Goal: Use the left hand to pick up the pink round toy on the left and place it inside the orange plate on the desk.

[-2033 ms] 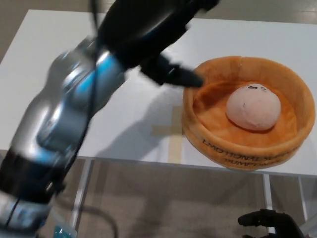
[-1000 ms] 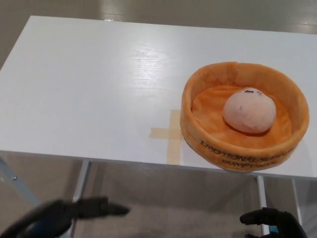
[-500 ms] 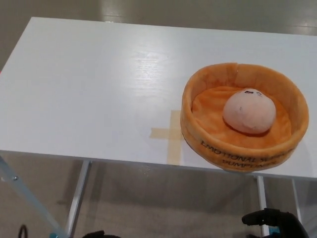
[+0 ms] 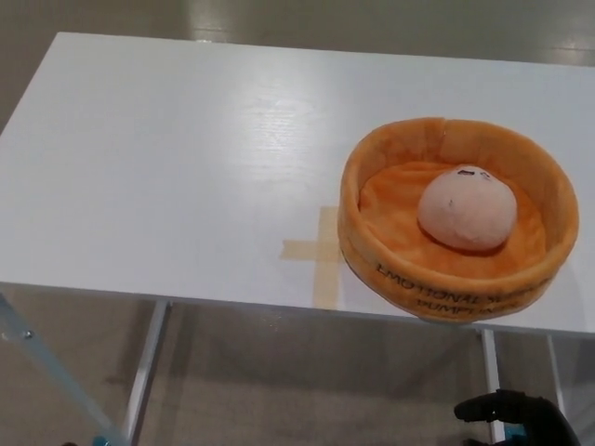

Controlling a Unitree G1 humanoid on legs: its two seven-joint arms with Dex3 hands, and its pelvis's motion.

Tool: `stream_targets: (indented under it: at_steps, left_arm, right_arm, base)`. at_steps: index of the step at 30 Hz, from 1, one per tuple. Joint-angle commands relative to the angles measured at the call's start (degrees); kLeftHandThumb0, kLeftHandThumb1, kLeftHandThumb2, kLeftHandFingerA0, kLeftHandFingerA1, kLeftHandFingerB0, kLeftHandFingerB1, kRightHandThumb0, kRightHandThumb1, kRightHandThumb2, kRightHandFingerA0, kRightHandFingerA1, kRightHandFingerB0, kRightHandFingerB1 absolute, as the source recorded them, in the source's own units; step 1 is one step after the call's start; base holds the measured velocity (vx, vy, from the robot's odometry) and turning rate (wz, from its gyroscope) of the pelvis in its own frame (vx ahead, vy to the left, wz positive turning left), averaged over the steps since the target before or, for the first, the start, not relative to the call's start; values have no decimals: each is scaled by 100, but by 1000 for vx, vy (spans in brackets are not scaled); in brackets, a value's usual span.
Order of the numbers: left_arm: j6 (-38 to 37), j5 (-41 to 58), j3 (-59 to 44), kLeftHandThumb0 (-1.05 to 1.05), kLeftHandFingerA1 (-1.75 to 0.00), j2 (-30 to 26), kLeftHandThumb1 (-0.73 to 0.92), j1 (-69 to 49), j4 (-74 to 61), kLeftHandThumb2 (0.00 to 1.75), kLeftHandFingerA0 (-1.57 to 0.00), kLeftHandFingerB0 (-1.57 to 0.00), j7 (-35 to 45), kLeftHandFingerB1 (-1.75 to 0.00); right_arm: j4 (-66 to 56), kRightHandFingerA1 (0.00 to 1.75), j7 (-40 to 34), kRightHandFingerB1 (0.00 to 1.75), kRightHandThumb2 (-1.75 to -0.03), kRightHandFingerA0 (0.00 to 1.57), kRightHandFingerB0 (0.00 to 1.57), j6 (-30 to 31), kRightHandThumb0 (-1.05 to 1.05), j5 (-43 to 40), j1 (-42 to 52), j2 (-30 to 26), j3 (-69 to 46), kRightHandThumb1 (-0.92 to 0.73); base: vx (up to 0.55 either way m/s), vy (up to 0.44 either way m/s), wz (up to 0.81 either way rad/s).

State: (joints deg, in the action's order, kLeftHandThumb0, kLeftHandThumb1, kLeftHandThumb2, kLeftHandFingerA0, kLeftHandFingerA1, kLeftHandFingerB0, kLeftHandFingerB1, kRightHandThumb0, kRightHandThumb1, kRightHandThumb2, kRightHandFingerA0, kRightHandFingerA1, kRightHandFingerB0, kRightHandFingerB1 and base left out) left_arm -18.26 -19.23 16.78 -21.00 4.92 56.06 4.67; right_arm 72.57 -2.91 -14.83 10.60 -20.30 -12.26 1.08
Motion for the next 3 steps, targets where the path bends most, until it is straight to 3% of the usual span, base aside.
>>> stream_targets:
  at_steps: [1, 3]
  left_arm:
    - [99, -56, -143, -34, -50, 188, 51, 272, 640, 104, -1, 0, -620, -47]
    - [70, -71, -138, -34, -50, 191, 51, 283, 681, 104, -1, 0, -637, -47]
  right_arm:
    - [41, 96, -90, 82, -62, 73, 68, -38, -14, -14, 51, -36, -31, -55]
    - [39, 94, -94, 80, -61, 71, 67, -24, -15, 0, 50, -38, -18, -57]
  base:
    - [0, 0, 0]
    - [0, 0, 0]
